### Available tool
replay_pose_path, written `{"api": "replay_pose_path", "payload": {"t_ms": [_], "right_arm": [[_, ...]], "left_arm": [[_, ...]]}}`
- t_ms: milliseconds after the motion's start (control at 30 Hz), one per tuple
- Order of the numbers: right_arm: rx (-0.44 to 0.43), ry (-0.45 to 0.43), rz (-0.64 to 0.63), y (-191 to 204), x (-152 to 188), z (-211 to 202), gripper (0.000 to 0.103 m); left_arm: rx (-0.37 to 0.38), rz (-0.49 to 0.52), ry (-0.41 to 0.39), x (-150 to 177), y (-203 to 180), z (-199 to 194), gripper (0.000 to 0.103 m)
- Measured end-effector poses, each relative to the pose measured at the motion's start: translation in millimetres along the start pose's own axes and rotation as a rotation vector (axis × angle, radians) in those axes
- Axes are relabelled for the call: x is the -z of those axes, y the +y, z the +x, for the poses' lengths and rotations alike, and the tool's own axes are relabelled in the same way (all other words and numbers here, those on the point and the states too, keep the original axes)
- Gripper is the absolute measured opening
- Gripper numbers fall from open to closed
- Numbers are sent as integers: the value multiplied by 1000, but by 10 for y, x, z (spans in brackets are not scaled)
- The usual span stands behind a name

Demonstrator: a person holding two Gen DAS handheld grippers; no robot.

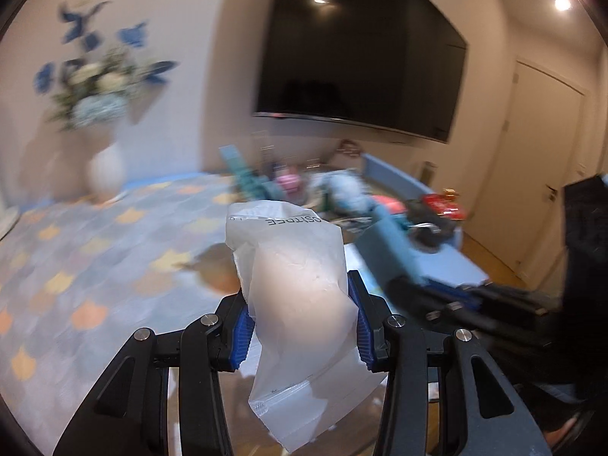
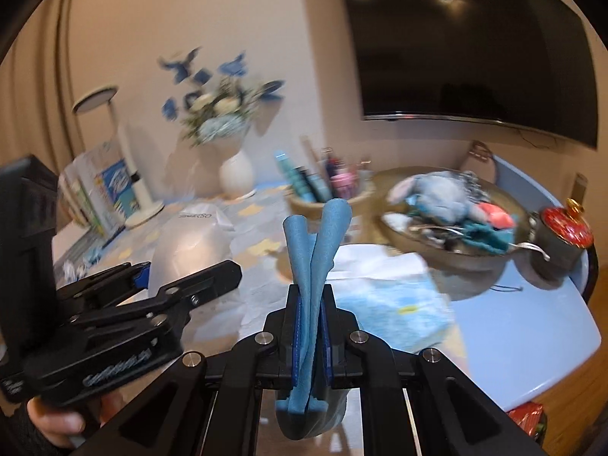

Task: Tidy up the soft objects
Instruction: 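Carry the white bag and blue cloth to the glass bowl, then open both grippers over the glass bowl to drop the items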

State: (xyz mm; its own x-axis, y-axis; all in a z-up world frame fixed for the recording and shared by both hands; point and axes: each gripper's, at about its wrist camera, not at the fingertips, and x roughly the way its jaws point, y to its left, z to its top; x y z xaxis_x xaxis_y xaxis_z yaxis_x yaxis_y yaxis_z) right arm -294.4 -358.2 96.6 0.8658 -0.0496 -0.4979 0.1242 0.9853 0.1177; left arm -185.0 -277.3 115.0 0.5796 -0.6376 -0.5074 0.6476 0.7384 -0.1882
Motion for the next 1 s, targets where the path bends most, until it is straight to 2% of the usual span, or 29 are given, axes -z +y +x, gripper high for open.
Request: {"api": "replay_pose_path", "payload": {"t_ms": [133,233,400,533,633,733,833,867,933,967,1000], "right_arm": [[21,-26,80,-329,-16,-75,8],[73,-51,132,-624,-36,-142,8],[164,-74,226,-1146,-176,-191,8],[164,-104,293,-1537,-523,-149,9],[188,-114,298,-1737,-861,10,8],[181,-79,345,-1955,-1115,286,9],[183,-37,393,-2139,-1306,608,9],[195,-29,396,-2178,-1361,703,9],[203,-16,393,-2235,-1447,859,9],[204,-7,393,-2261,-1488,945,13],[194,6,392,-2281,-1519,1023,19]], "left_arm": [[61,45,2,-211,-317,195,41],[105,71,20,-380,-551,429,41],[161,51,63,-711,-762,795,41],[146,33,76,-1126,-822,1124,41],[157,3,159,-1361,-757,1424,41],[140,-68,194,-1540,-599,1674,41],[124,-79,181,-1664,-549,1825,42],[120,-73,176,-1693,-538,1866,43],[117,-57,162,-1730,-541,1922,52],[113,-48,158,-1748,-543,1958,53],[96,-52,153,-1762,-520,1989,64]]}}
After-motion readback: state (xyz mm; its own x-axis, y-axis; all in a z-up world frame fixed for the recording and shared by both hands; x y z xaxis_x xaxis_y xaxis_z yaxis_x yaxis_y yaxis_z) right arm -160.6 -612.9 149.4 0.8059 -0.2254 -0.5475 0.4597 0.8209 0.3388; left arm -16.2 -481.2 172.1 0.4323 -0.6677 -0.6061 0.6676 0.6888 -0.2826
